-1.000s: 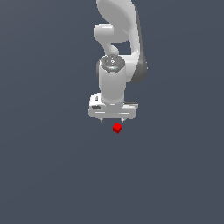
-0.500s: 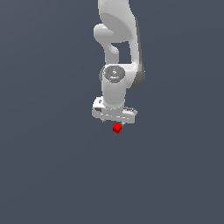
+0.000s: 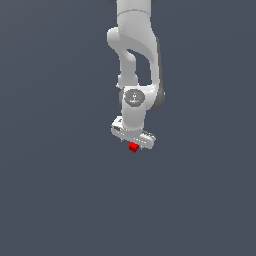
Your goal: Pick up the red cube and move it to a goal position.
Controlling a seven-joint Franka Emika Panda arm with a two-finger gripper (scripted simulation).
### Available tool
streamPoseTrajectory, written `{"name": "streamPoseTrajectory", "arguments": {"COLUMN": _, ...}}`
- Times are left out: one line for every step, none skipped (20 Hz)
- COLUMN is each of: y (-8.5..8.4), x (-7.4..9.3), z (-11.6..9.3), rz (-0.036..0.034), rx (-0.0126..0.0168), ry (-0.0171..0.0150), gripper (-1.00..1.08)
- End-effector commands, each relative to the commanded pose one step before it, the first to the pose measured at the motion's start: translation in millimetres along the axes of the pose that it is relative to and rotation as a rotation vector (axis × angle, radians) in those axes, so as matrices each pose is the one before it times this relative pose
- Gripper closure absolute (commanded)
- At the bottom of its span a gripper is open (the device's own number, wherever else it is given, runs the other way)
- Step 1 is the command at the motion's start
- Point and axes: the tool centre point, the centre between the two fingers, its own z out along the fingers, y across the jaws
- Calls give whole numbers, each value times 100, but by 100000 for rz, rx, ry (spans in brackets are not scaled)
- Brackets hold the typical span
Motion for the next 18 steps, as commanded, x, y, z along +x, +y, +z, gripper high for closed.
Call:
{"name": "streamPoseTrajectory", "arguments": {"y": -162, "x": -365, "z": 1186, "rz": 4897, "rx": 77, "ry": 196, "gripper": -92}}
{"name": "streamPoseTrajectory", "arguments": {"y": -61, "x": -126, "z": 403, "rz": 1581, "rx": 22, "ry": 30, "gripper": -92}}
{"name": "streamPoseTrajectory", "arguments": {"y": -57, "x": -114, "z": 370, "rz": 1449, "rx": 21, "ry": 27, "gripper": -92}}
{"name": "streamPoseTrajectory", "arguments": {"y": -54, "x": -103, "z": 336, "rz": 1313, "rx": 21, "ry": 23, "gripper": -92}}
{"name": "streamPoseTrajectory", "arguments": {"y": -50, "x": -91, "z": 302, "rz": 1178, "rx": 21, "ry": 19, "gripper": -92}}
{"name": "streamPoseTrajectory", "arguments": {"y": -47, "x": -80, "z": 267, "rz": 1040, "rx": 22, "ry": 15, "gripper": -92}}
{"name": "streamPoseTrajectory", "arguments": {"y": -44, "x": -68, "z": 233, "rz": 901, "rx": 23, "ry": 10, "gripper": -92}}
{"name": "streamPoseTrajectory", "arguments": {"y": -42, "x": -56, "z": 198, "rz": 762, "rx": 24, "ry": 5, "gripper": -92}}
{"name": "streamPoseTrajectory", "arguments": {"y": -39, "x": -44, "z": 163, "rz": 623, "rx": 24, "ry": 1, "gripper": -92}}
{"name": "streamPoseTrajectory", "arguments": {"y": -35, "x": -33, "z": 127, "rz": 483, "rx": 23, "ry": -3, "gripper": -92}}
{"name": "streamPoseTrajectory", "arguments": {"y": -28, "x": -22, "z": 91, "rz": 345, "rx": 21, "ry": -6, "gripper": -92}}
{"name": "streamPoseTrajectory", "arguments": {"y": -18, "x": -12, "z": 54, "rz": 207, "rx": 15, "ry": -5, "gripper": -92}}
{"name": "streamPoseTrajectory", "arguments": {"y": -5, "x": -3, "z": 18, "rz": 69, "rx": 6, "ry": -2, "gripper": -92}}
{"name": "streamPoseTrajectory", "arguments": {"y": 0, "x": 0, "z": 0, "rz": 0, "rx": 0, "ry": 0, "gripper": 108}}
{"name": "streamPoseTrajectory", "arguments": {"y": 0, "x": 0, "z": 0, "rz": 0, "rx": 0, "ry": 0, "gripper": 108}}
{"name": "streamPoseTrajectory", "arguments": {"y": 0, "x": 0, "z": 0, "rz": 0, "rx": 0, "ry": 0, "gripper": 108}}
{"name": "streamPoseTrajectory", "arguments": {"y": 0, "x": 0, "z": 0, "rz": 0, "rx": 0, "ry": 0, "gripper": 108}}
{"name": "streamPoseTrajectory", "arguments": {"y": 0, "x": 0, "z": 0, "rz": 0, "rx": 0, "ry": 0, "gripper": 108}}
